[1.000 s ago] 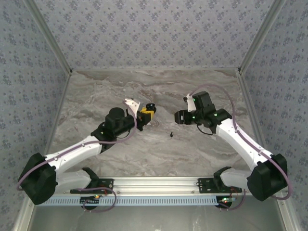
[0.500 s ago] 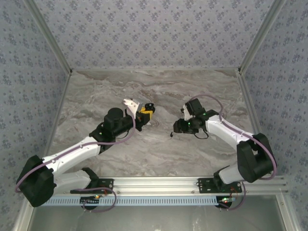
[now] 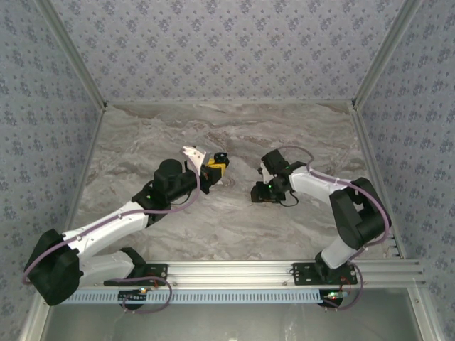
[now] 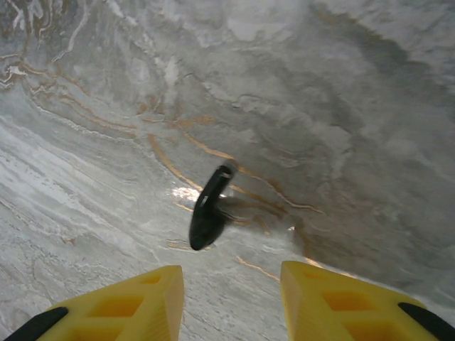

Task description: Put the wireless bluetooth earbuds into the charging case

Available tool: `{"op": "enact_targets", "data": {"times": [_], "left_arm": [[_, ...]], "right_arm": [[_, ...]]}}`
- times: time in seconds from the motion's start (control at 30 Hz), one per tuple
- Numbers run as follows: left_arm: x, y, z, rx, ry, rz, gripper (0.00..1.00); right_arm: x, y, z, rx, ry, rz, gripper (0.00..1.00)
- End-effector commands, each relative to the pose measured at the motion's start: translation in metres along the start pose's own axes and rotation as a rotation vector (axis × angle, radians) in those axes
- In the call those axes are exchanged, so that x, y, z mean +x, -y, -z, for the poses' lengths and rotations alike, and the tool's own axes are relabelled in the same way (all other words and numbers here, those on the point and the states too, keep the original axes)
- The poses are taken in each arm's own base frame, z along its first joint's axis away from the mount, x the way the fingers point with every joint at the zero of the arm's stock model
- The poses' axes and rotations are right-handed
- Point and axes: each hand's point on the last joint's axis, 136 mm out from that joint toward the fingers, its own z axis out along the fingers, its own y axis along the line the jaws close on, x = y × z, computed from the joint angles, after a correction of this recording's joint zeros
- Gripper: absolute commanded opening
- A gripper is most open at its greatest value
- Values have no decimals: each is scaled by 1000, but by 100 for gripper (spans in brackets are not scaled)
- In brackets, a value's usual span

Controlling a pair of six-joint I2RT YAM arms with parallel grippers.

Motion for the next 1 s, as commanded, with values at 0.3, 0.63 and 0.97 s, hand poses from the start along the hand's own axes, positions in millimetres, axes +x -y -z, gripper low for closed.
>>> {"op": "enact_targets", "data": {"times": [0.3, 0.63, 0.97], "left_arm": [[-16, 8, 4, 20, 46, -33, 18], [-17, 8, 6, 18, 50, -40, 18], [-17, 7, 7, 9, 48, -45, 18]], "right_arm": [[-9, -13, -14, 19, -22, 14, 37], [-17, -11, -22, 80, -31, 32, 26], [-36, -2, -19, 183, -23, 98, 17]]}}
